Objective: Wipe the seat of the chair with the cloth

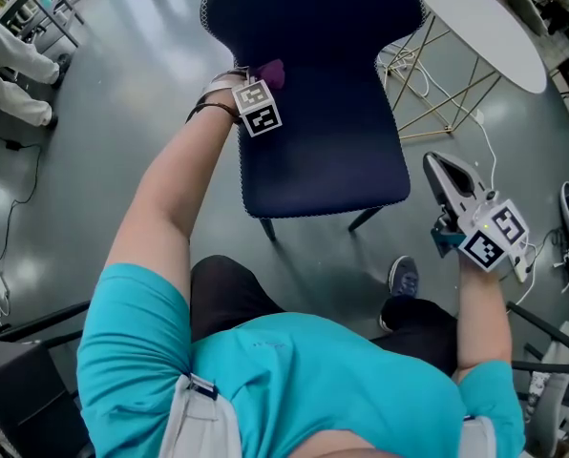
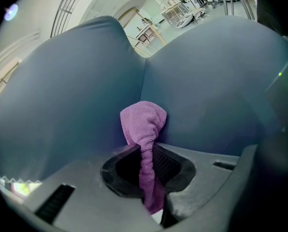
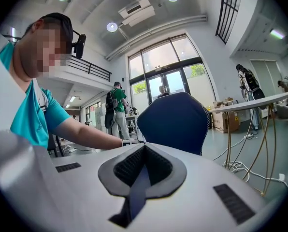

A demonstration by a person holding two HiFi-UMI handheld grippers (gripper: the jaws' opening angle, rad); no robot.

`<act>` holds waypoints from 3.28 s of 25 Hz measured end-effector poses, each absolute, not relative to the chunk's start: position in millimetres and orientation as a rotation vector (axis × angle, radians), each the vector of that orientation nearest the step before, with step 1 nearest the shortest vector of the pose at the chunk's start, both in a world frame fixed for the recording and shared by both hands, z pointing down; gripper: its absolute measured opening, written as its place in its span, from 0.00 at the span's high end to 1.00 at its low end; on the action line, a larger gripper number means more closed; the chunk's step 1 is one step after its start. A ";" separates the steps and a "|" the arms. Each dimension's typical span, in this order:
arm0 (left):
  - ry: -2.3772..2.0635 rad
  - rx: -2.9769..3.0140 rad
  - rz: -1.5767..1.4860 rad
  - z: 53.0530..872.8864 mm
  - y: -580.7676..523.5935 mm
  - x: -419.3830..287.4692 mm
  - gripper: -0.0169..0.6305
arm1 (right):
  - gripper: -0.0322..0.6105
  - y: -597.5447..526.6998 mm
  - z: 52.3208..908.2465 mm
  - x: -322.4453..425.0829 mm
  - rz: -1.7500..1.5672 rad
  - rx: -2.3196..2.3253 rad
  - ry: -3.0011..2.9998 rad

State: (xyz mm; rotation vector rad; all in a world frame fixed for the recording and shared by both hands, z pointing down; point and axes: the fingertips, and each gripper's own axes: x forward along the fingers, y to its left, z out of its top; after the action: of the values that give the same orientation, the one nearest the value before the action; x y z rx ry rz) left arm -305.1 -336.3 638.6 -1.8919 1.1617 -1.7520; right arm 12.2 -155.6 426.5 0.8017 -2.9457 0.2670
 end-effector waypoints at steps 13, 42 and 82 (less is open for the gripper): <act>1.072 -1.869 -1.774 637.3 -310.6 -294.0 0.90 | 0.96 -160.2 424.1 11.0 0.242 0.802 -2.959; 0.972 -2.092 -1.727 635.0 -203.0 -255.2 0.90 | 0.96 -167.2 422.7 4.6 0.244 0.781 -2.995; 0.536 -2.576 -1.583 603.6 4.9 -138.0 0.90 | 0.96 -158.6 444.4 17.5 0.286 0.796 -2.986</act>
State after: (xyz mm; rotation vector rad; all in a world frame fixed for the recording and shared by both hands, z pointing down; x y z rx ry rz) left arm -138.0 4.9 603.6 -2.5757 0.5358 -1.5833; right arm 17.5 -158.6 444.4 0.7955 -2.9860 0.2865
